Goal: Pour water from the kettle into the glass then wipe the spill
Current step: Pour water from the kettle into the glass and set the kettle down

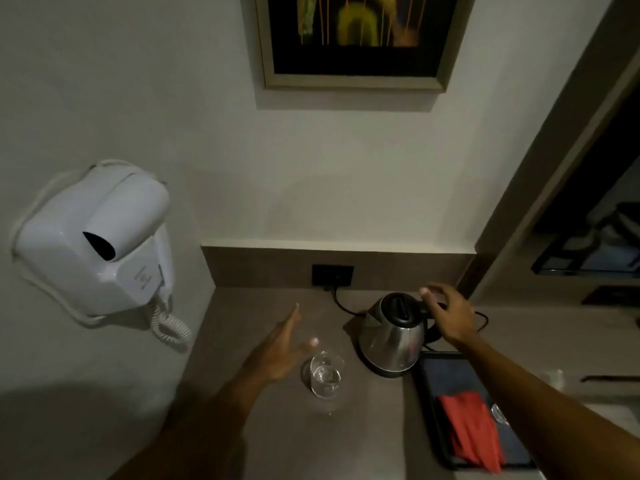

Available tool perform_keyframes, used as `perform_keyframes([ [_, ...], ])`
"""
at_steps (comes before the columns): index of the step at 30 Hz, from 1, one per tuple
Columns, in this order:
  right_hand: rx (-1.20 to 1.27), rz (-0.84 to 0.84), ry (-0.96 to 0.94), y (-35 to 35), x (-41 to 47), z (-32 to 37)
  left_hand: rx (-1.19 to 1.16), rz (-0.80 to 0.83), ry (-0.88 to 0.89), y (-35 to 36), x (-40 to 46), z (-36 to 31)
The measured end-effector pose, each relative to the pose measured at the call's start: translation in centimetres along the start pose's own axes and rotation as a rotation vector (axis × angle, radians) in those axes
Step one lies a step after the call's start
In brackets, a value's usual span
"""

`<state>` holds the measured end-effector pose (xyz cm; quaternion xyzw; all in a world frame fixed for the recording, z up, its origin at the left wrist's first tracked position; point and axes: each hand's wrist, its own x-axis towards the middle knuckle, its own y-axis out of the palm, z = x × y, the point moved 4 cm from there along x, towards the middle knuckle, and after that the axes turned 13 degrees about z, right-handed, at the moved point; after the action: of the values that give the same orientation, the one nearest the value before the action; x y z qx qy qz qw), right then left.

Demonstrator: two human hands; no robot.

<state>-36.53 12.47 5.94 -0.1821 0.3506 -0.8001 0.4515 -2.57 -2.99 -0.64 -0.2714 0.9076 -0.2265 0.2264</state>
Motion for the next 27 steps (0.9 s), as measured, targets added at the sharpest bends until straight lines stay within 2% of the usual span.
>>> perform_keyframes([
  [1, 0.056, -0.012, 0.018, 0.1, 0.0, -0.3, 0.004, 0.054, -0.013, 0.7, 0.0, 0.6],
  [4, 0.194, -0.011, -0.002, 0.8, 0.1, -1.5, 0.215, 0.124, -0.059, 3.1, 0.2, 3.9],
  [7, 0.259, -0.092, 0.021, 1.6, 0.7, -3.1, 0.37, 0.117, -0.026, 5.0, 0.1, 6.1],
  [15, 0.362, -0.159, 0.098, 3.0, 2.1, -6.6, 0.372, 0.123, 0.064, 7.3, 2.5, 7.8],
  [21, 0.59, -0.196, 0.19, 4.0, 3.0, -7.5, 0.251, 0.122, 0.016, 9.2, 4.0, 8.5],
  [27, 0.617, -0.259, 0.159, 4.5, 3.1, -7.4, 0.241, 0.072, 0.007, 9.9, 3.9, 8.9],
])
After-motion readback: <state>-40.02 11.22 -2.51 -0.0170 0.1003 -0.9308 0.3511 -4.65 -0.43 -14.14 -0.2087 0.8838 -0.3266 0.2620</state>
